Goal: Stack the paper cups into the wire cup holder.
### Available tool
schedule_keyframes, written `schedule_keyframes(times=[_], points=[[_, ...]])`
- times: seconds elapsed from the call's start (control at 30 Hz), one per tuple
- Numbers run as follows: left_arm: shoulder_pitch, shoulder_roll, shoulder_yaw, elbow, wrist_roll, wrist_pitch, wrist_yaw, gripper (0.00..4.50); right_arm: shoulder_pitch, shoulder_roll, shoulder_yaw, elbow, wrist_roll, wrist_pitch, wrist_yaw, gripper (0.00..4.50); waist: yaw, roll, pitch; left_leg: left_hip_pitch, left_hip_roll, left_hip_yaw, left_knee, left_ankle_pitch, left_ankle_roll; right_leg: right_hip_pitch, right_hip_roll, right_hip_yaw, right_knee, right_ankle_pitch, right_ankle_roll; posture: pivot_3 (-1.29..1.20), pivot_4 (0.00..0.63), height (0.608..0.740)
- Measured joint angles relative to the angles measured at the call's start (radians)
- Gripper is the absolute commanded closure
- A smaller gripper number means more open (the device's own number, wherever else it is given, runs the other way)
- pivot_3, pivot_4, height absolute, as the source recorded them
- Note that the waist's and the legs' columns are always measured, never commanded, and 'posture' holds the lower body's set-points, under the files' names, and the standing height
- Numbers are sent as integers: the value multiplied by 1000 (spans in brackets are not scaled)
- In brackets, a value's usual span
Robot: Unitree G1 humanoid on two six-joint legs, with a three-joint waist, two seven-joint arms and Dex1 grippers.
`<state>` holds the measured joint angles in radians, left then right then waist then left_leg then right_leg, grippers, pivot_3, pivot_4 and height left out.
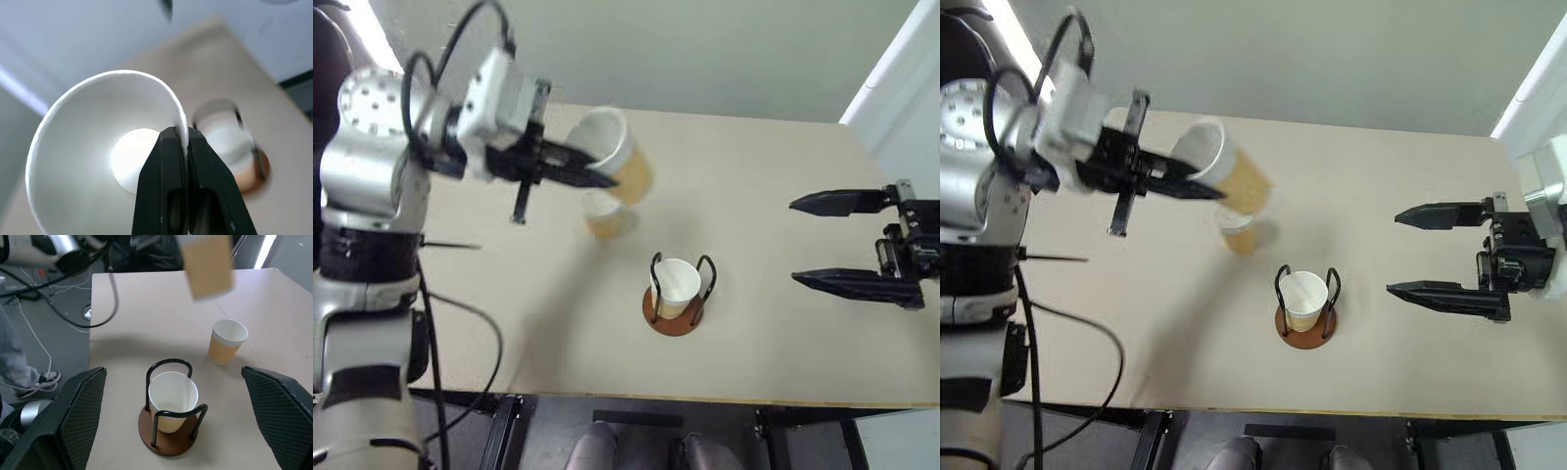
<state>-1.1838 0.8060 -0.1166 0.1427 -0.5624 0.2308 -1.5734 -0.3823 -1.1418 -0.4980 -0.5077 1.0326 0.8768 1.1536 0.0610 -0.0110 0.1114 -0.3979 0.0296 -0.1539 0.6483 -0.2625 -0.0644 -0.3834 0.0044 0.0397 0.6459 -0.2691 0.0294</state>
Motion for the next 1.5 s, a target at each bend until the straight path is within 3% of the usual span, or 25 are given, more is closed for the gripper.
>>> schedule_keyframes(times=[0.13,0.27,0.57,0.77,0.97,1.5], points=[[-61,-48,-168,63,-42,-76,-1,4460,20,-10,-10,-20,9,1,-8,0,-1,0,0,0,0,4,1,0,0,-1,0,2,0,-1,2,0,150,740],[-92,-35,-349,105,-76,-171,-2,4460,60,-12,-54,-55,23,6,-29,0,-1,0,0,-1,1,7,1,-1,2,-2,4,10,0,-1,5,0,150,740],[-108,5,-595,122,-158,-316,-4,4460,144,-12,-123,-131,52,21,-106,0,-1,0,0,-3,0,10,13,-8,10,-2,6,21,-2,2,13,0,150,740],[-133,8,-683,132,-153,-390,-5,4460,167,-12,-148,-156,80,24,-144,0,-1,0,0,-2,0,10,18,-11,12,-1,6,23,-1,2,15,0,150,740],[-170,-58,-733,174,-107,-445,-5,4460,195,-14,-167,-169,98,27,-164,0,0,0,0,-3,0,12,19,-13,14,-1,6,24,-1,1,16,0,150,740],[-208,-39,-841,215,-81,-538,-6,4460,225,-17,-190,-174,100,15,-183,0,-1,0,1,-2,0,22,20,-15,18,-4,6,34,-1,1,19,0,150,740]])
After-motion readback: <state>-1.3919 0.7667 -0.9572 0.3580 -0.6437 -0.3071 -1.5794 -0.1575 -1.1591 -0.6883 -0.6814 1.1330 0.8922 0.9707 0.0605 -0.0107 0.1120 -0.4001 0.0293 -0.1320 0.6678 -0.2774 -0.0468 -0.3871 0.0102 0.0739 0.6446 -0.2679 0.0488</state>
